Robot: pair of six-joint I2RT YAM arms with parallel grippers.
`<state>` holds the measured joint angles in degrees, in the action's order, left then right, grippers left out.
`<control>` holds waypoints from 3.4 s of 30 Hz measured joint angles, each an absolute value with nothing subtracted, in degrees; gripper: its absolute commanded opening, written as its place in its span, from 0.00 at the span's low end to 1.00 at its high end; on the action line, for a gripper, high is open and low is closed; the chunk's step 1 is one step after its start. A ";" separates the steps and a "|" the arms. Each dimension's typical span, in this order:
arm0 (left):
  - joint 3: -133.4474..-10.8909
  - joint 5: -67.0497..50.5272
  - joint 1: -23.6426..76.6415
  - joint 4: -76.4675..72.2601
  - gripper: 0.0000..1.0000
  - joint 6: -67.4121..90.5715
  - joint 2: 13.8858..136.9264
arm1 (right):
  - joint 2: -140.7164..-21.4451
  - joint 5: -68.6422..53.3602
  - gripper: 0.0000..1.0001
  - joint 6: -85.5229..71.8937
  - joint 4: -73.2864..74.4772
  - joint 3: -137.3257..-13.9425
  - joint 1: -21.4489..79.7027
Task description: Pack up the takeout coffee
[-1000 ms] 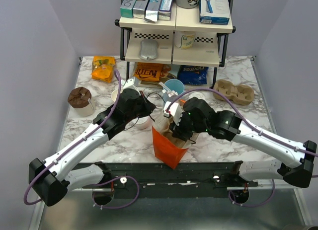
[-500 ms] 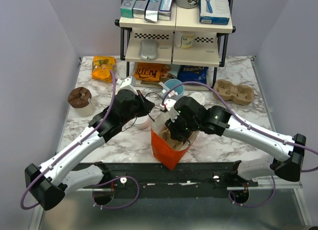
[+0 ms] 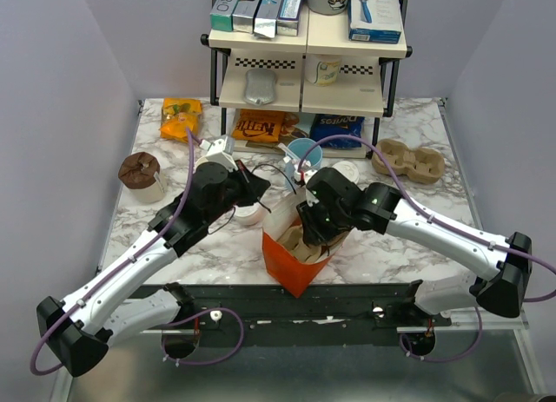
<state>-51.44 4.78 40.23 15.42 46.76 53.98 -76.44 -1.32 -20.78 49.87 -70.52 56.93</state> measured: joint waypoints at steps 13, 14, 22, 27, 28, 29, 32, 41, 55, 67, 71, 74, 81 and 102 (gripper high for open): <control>-50.52 4.23 40.73 14.13 0.00 46.89 52.84 | -77.21 -0.64 0.46 -28.45 46.72 -67.66 55.86; -50.48 4.23 40.77 13.96 0.00 46.96 52.82 | -77.80 -0.54 0.46 -28.75 46.06 -67.42 55.86; -50.11 4.25 41.41 13.30 0.00 47.57 52.82 | -79.18 1.02 0.48 -30.00 41.50 -64.99 55.86; -50.11 4.27 41.74 13.30 0.00 47.94 52.82 | -79.53 0.51 0.49 -31.51 39.53 -62.76 55.86; -50.11 4.29 41.76 13.32 0.00 47.99 52.82 | -79.59 0.51 0.49 -31.57 39.51 -62.74 55.86; -50.11 4.29 41.76 13.30 0.00 48.05 52.82 | -79.55 0.51 0.50 -31.70 39.55 -62.72 55.86; -50.11 4.34 41.78 13.32 0.00 48.07 52.84 | -79.26 0.49 0.52 -31.94 39.86 -62.72 55.86; -50.11 4.38 42.52 13.32 0.00 48.07 53.30 | -78.52 0.14 0.79 -32.64 42.28 -62.83 55.86; -50.11 4.73 43.22 13.32 0.00 48.07 53.36 | -74.67 4.40 1.00 -32.27 50.81 -70.08 55.86; -50.11 5.61 43.62 13.34 0.00 48.58 53.36 | -65.25 8.88 1.00 -25.93 48.95 -76.20 55.79; -50.11 6.00 43.75 13.37 0.00 49.52 53.36 | -60.90 11.09 1.00 -22.00 43.81 -77.36 55.75; -50.13 7.18 44.31 13.56 0.00 50.28 53.36 | -58.28 12.53 1.00 -19.88 40.45 -78.48 55.77; -50.50 11.03 46.81 16.47 0.00 51.99 53.32 | -53.54 19.07 1.00 -24.27 45.45 -81.17 55.75; -55.07 18.02 55.27 20.05 0.54 51.88 56.01 | -58.54 23.20 0.63 -40.07 59.35 -67.57 55.75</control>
<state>-55.07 18.02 55.27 20.05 51.88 56.01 -58.54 23.20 -40.07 59.35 -67.57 55.75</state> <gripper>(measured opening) 0.357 0.721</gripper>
